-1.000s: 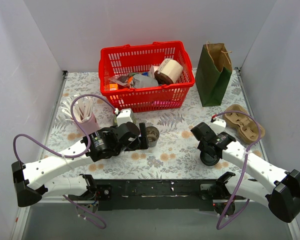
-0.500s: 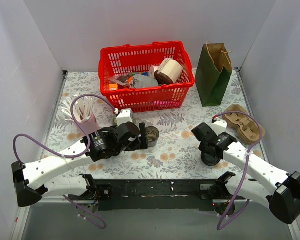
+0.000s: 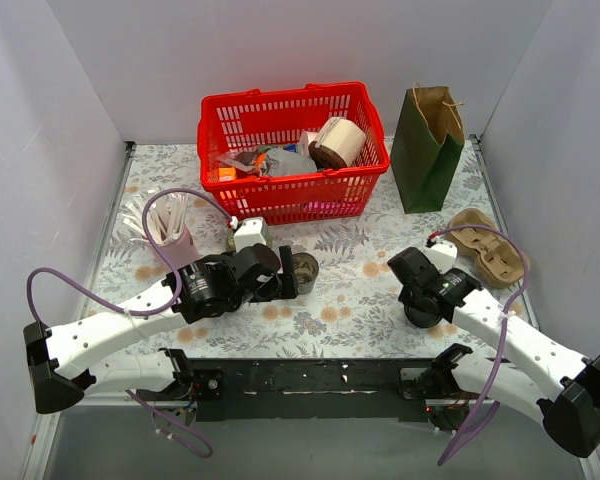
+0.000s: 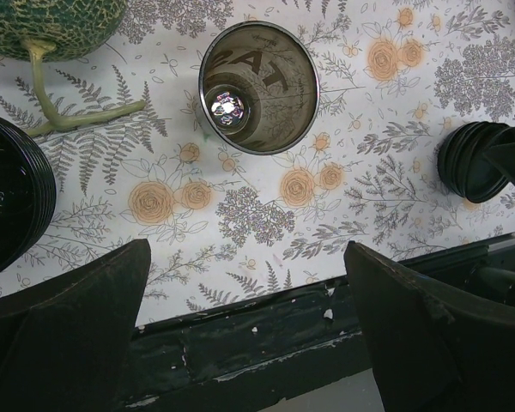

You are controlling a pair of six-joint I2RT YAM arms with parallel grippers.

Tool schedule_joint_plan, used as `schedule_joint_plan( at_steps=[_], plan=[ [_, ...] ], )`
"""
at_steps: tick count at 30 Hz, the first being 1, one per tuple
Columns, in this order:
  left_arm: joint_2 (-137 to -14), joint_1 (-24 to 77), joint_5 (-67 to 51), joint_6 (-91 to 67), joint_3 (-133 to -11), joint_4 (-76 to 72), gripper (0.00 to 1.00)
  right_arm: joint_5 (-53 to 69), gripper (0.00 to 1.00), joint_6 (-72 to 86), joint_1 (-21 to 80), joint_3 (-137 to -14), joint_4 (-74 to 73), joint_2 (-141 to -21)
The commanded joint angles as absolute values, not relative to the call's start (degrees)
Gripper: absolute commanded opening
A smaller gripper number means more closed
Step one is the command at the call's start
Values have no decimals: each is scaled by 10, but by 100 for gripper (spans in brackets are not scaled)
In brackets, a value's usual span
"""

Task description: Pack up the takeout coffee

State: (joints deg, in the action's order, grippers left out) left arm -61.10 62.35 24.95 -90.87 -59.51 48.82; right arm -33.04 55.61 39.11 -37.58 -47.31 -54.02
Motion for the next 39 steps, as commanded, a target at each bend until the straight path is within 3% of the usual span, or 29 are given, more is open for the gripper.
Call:
schedule_joint_plan(
  at_steps=[1, 10, 15, 39],
  plan=[
    [-613, 621, 252, -906, -594, 479, 98, -330, 1, 564, 391, -381, -485, -505],
    [-613, 621, 250, -910, -593, 476, 98, -322, 1, 558, 390, -385, -494, -502],
    [-614, 621, 243, -910, -591, 469, 98, -327, 17, 561, 386, -388, -474, -524],
    [-615, 621, 235, -908, -584, 459, 98, -311, 25, 546, 358, -366, -446, -556]
  ],
)
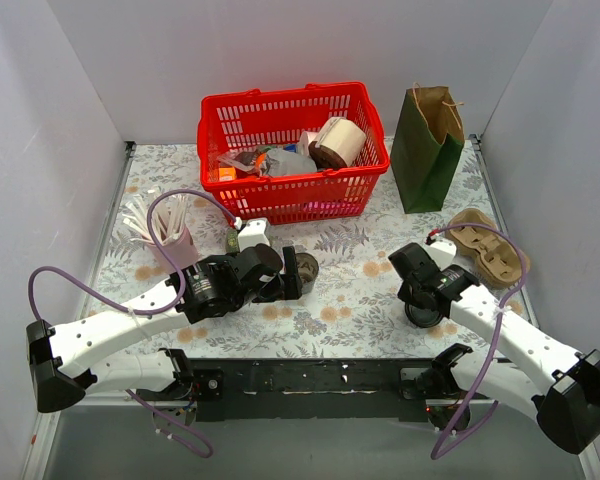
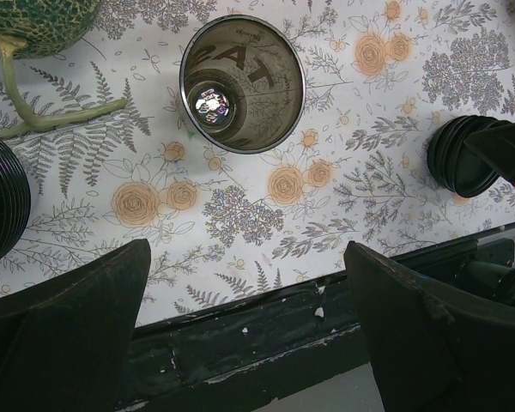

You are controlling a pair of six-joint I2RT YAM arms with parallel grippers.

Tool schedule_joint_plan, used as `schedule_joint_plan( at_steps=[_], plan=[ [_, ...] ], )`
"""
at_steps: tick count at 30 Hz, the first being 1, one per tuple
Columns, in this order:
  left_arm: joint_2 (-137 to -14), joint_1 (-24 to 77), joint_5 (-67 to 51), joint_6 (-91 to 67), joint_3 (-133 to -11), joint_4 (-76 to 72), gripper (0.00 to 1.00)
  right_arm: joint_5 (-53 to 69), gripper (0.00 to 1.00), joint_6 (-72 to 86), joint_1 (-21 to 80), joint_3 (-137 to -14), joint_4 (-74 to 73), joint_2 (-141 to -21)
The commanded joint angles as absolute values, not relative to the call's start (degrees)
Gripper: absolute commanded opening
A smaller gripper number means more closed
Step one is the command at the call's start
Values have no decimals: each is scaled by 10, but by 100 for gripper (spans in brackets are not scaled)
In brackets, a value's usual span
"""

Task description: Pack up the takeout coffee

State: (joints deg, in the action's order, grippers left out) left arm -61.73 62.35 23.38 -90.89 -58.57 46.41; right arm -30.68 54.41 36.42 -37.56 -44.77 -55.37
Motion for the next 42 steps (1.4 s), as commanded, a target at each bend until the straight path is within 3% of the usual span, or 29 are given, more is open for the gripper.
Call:
schedule_joint_plan(
  at_steps=[1, 10, 20, 42],
  plan=[
    [-615, 621, 235, -909, -583, 459, 98, -311, 25, 547, 357, -366, -453, -558],
    [-619, 621, 233, -908, -585, 459, 98, -307, 21, 544, 351, -352, -433, -556],
    [-626, 621, 229, -903, -588, 452, 98, -307, 1, 541, 352, -367, -450, -534],
    [-621, 621, 171, -875, -574, 379, 98, -240, 1, 394, 347, -409, -464, -498]
  ],
)
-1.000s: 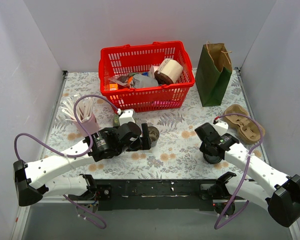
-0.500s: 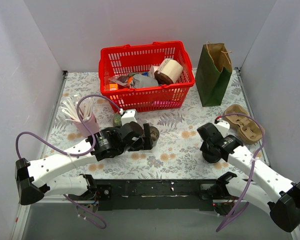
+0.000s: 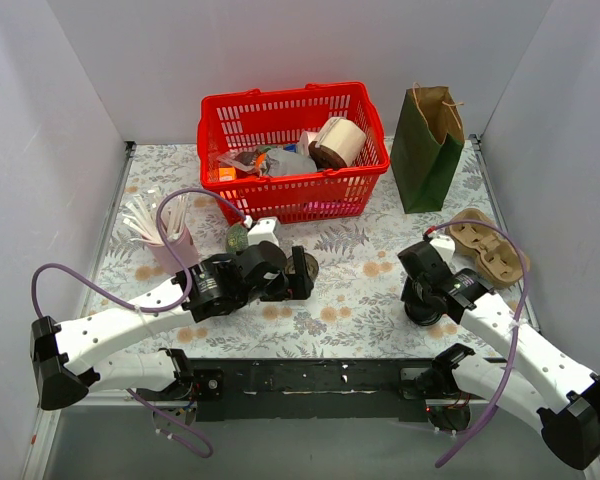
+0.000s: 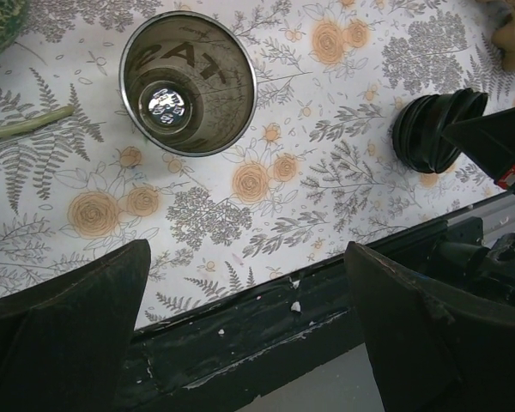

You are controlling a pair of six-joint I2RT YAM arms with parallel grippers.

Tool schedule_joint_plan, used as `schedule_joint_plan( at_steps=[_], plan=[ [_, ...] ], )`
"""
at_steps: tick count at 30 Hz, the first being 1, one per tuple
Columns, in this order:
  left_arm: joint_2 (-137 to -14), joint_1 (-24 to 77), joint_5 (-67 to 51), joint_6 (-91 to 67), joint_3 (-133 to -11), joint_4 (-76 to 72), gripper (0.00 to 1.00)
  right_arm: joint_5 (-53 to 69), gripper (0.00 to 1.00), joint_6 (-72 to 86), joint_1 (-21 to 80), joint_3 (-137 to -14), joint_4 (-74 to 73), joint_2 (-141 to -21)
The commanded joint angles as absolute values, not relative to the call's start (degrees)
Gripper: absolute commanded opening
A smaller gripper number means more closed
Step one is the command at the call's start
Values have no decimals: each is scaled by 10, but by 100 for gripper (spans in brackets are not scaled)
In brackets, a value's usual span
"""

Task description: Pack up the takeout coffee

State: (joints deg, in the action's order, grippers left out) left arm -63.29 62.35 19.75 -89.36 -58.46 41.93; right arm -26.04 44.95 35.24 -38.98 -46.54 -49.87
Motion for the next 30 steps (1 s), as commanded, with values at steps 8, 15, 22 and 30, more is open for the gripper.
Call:
schedule_joint_plan(
  at_steps=[8, 15, 22, 30],
  plan=[
    [-692, 621, 46, -847, -586, 217, 98, -198, 1, 348, 323, -372, -420, -467],
    [-837, 621, -17, -886, -635, 113, 98, -103, 1, 310, 266, -331, -368, -418],
    [-918, 612, -56, -938, -644, 31, 98, -89, 1, 290, 242, -325, -361, -404],
    [-995, 596, -140, -963, -661, -49, 98, -59, 1, 281, 221, -312, -354, -399]
  ],
)
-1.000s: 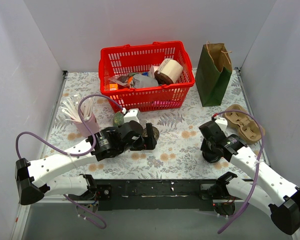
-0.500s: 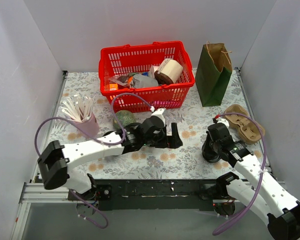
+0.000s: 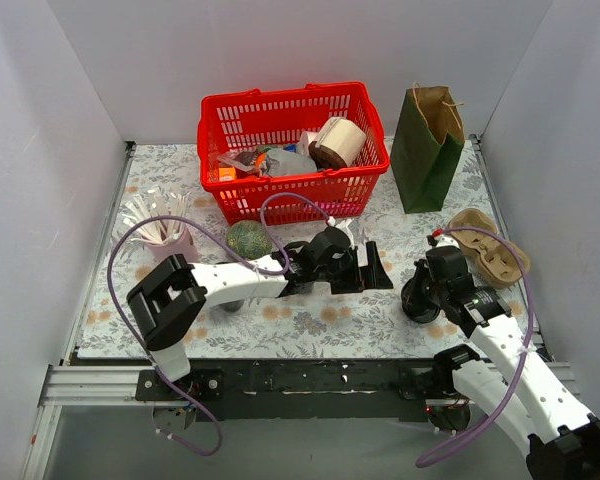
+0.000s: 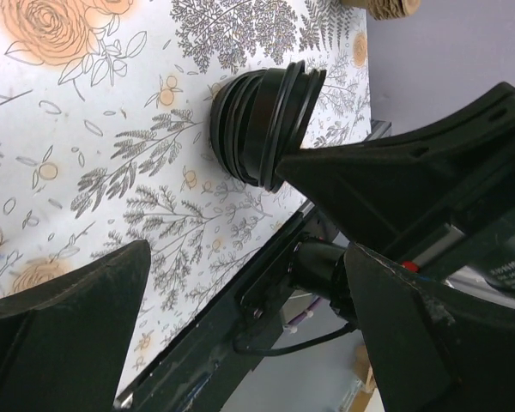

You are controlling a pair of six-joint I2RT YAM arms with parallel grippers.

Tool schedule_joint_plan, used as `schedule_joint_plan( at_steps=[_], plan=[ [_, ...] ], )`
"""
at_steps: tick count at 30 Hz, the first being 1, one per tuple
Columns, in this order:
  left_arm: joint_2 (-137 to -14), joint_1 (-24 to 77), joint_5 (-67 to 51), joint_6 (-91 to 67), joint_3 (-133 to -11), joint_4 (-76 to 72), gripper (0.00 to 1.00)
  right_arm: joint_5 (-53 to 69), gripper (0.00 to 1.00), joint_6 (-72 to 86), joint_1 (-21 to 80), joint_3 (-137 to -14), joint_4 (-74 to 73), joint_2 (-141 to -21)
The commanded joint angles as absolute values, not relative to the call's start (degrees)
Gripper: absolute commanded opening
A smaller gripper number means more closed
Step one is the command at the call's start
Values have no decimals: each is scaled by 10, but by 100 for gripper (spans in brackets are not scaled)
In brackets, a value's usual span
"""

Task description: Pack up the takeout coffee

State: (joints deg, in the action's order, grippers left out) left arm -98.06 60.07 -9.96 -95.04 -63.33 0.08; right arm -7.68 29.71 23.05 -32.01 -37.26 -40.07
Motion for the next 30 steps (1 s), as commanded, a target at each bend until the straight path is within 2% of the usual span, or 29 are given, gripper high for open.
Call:
schedule_joint_plan(
  at_steps=[1, 19, 30],
  plan=[
    [-1000, 597, -138, -963, -666, -47, 97, -58, 1, 281, 219, -311, -353, -399],
    [-1113, 596, -105, -960, -741, -22, 84, -19, 1, 258, 196, -311, -345, -403],
    [-1137, 597, -127, -949, -755, -21, 84, -7, 1, 243, 193, -319, -344, -410]
  ],
)
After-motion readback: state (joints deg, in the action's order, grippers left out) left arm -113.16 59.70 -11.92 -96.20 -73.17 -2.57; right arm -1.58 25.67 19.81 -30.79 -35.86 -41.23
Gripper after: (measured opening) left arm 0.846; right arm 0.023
